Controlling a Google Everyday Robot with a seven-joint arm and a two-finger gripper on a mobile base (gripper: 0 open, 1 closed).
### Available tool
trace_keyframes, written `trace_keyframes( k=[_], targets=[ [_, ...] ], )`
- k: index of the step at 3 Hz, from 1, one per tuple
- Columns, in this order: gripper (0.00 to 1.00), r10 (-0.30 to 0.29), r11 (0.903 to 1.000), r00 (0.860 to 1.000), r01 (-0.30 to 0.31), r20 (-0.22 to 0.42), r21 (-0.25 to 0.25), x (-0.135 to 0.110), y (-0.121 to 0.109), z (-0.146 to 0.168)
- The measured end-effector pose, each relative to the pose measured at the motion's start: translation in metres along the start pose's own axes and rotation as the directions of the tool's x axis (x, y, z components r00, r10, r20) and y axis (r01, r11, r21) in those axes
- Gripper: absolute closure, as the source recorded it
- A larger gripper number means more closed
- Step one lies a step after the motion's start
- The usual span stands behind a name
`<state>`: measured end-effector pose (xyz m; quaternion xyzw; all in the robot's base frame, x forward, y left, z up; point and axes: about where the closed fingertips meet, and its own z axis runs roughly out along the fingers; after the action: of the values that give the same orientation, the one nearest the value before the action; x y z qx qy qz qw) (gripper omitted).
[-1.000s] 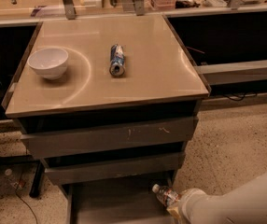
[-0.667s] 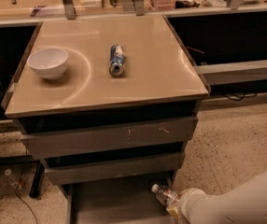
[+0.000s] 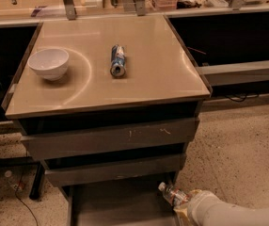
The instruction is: Pick water bottle from bottom drawer and place on counter
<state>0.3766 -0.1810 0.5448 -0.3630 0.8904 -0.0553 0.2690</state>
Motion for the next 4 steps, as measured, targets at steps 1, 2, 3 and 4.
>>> trace_keyframes(
  k=[1,2,3,4],
  targets=[
    [1.0,-0.01,0.9992,0.998,0.008,0.059,0.04,-0.015,-0.006,-0.026],
    [1.0,-0.061,0.9969,0.992,0.056,0.11,0.055,-0.038,0.0,-0.052],
    [1.0,-0.103,0.9934,0.99,0.097,0.099,0.061,-0.035,0.002,-0.055],
    [1.0,-0.101,0.9937,0.988,0.094,0.118,0.061,-0.044,0.0,-0.059]
  ],
)
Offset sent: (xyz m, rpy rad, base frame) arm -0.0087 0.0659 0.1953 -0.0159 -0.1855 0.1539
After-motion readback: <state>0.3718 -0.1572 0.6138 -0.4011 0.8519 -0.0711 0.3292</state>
